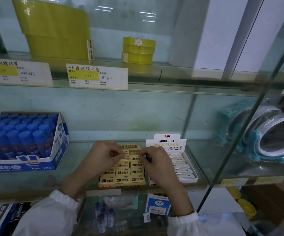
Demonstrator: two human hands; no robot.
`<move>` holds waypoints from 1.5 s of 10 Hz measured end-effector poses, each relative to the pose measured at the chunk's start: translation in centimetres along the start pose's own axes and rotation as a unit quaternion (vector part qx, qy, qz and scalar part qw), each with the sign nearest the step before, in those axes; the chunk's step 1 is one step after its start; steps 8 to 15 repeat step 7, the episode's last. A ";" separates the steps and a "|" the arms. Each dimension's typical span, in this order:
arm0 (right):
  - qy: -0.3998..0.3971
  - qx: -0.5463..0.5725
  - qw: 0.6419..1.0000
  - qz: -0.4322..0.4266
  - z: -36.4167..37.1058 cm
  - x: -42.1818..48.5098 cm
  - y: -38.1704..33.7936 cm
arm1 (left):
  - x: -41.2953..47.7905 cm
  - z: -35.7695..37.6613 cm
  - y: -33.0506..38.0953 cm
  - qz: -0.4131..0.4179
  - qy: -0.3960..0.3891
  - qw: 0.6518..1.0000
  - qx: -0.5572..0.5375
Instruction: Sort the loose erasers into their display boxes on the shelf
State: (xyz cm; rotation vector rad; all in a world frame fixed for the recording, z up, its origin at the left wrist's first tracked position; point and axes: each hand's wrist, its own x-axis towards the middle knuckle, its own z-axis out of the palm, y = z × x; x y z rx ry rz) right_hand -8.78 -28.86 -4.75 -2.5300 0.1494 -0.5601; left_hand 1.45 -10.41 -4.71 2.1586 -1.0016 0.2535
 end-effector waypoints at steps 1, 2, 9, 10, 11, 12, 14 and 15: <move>0.003 0.001 1.000 0.005 0.0 0.0 -0.1 | -0.2 -0.4 -0.2 -0.004 -0.008 1.000 -0.017; 0.005 -0.014 1.000 0.000 0.2 0.1 -0.2 | -0.2 -0.3 -0.1 0.044 -0.014 0.996 0.071; 0.037 -0.008 0.999 -0.037 -0.8 -0.9 -0.9 | -1.3 -0.5 0.3 0.029 -0.014 0.999 0.027; 0.037 -0.008 0.999 -0.037 -0.8 -0.9 -0.9 | -1.3 -0.5 0.3 0.029 -0.014 0.999 0.027; 0.037 -0.008 0.999 -0.037 -0.8 -0.9 -0.9 | -1.3 -0.5 0.3 0.029 -0.014 0.999 0.027; 0.037 -0.008 0.999 -0.037 -0.8 -0.9 -0.9 | -1.3 -0.5 0.3 0.029 -0.014 0.999 0.027; 0.037 -0.008 0.999 -0.037 -0.8 -0.9 -0.9 | -1.3 -0.5 0.3 0.029 -0.014 0.999 0.027; 0.037 -0.008 0.999 -0.037 -0.8 -0.9 -0.9 | -1.3 -0.5 0.3 0.029 -0.014 0.999 0.027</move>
